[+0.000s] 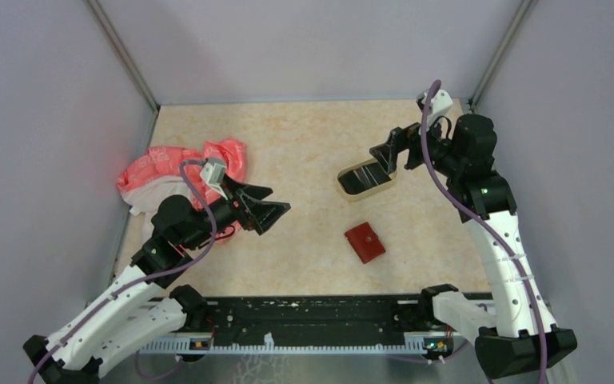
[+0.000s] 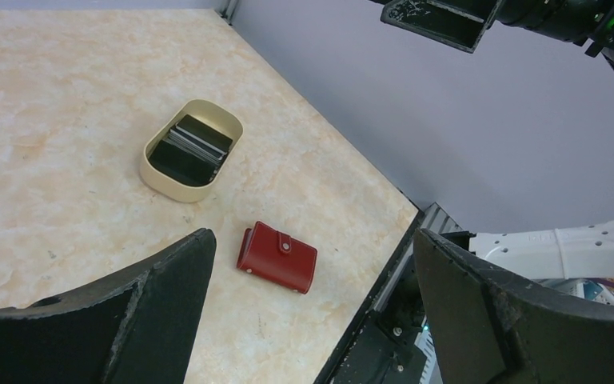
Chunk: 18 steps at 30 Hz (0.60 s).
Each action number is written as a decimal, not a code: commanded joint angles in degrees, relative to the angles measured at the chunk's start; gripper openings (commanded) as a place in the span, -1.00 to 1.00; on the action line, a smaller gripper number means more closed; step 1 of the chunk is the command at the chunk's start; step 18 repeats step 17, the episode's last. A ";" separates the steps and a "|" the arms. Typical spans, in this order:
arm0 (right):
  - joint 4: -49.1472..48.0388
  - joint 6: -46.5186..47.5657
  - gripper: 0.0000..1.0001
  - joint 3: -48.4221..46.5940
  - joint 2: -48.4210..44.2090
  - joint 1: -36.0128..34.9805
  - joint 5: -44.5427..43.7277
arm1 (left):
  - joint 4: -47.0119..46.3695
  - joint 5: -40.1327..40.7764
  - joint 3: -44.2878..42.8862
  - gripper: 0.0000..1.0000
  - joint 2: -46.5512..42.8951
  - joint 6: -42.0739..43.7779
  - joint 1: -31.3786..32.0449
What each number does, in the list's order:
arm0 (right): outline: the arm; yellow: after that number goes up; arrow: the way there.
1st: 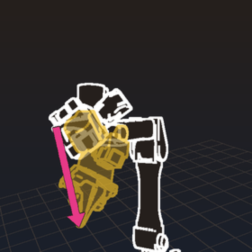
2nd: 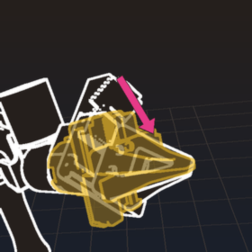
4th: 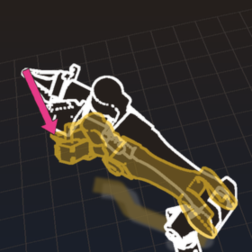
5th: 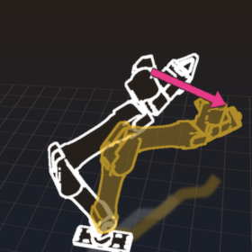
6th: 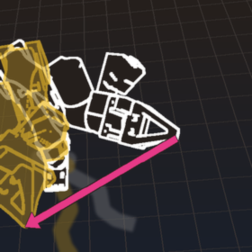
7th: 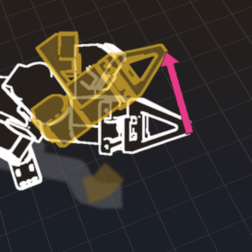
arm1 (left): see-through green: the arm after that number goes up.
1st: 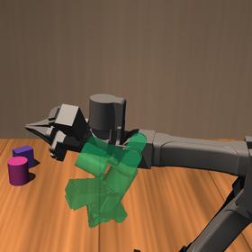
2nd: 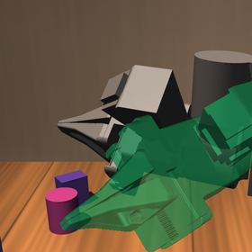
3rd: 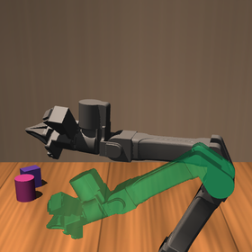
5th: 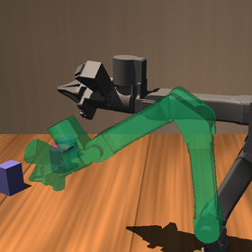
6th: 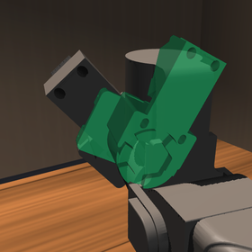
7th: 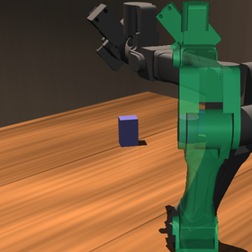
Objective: Put the credit cards into the card holder
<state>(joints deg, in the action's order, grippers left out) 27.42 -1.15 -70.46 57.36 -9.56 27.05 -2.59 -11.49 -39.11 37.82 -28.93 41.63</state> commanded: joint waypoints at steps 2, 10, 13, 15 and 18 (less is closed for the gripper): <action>-2.28 -0.18 0.97 -0.25 -1.73 0.25 -0.42 | -1.98 0.74 0.73 0.98 -0.30 0.41 -0.22; -2.48 -0.49 0.97 0.06 -1.73 0.22 -0.18 | -1.17 1.95 1.25 0.98 -0.46 1.51 -0.19; -2.74 -0.53 0.97 0.06 -1.43 0.25 0.53 | -0.47 2.74 1.13 0.98 -0.51 2.17 -0.23; -2.87 -0.88 0.97 0.12 -1.27 0.22 0.87 | -0.08 3.08 1.05 0.98 -0.63 2.61 -0.22; -2.97 -0.39 0.97 -0.05 -1.21 0.23 1.03 | 0.04 3.37 0.98 0.98 -0.65 2.91 -0.19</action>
